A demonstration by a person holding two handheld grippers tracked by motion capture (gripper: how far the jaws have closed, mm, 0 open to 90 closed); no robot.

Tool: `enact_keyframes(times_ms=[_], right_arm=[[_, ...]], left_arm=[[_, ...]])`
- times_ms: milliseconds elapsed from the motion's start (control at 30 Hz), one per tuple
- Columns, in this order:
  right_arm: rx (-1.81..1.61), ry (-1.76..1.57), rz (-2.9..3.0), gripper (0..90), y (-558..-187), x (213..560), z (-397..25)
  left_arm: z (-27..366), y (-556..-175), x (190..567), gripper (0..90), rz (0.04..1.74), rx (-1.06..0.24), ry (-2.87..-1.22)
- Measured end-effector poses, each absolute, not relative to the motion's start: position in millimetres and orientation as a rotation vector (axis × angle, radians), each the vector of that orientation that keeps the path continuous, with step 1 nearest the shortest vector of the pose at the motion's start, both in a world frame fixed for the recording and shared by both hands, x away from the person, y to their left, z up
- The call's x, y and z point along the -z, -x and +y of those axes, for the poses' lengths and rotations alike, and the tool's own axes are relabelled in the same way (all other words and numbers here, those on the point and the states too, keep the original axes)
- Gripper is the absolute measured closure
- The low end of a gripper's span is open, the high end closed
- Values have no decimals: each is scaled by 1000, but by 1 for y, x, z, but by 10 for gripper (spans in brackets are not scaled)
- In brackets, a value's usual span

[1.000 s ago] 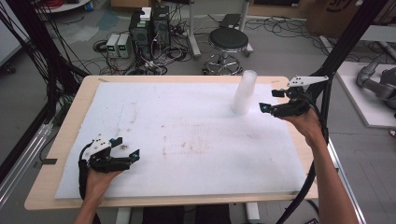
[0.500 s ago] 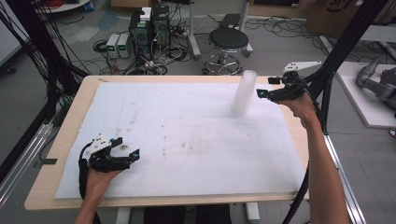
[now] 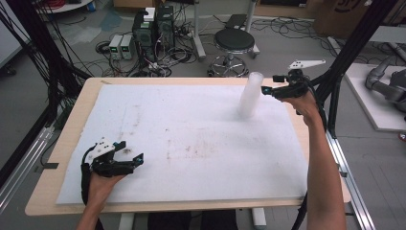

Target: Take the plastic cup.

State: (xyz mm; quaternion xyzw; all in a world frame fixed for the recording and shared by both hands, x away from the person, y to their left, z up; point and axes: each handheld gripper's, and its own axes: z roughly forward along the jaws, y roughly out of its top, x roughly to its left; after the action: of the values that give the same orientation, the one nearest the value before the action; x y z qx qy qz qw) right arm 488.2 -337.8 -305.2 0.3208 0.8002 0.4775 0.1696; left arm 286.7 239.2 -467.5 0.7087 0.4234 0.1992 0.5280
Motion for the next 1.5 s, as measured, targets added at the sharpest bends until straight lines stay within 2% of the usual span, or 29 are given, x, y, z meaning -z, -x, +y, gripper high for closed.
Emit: enact_keyframes(times_ms=[600, 1267, 1500], right_arm=[[-1387, -915, 2260, 152, -511, 322, -325], [-1288, -973, 2235, 153, -519, 340, -303], [-1297, -989, 2203, 197, -520, 342, -300]], left_arm=[[237, -288, 467, 86, 1019, -484, -1718], [236, -288, 467, 87, 1018, -485, -1721], [236, -288, 467, 86, 1017, -484, -1721]])
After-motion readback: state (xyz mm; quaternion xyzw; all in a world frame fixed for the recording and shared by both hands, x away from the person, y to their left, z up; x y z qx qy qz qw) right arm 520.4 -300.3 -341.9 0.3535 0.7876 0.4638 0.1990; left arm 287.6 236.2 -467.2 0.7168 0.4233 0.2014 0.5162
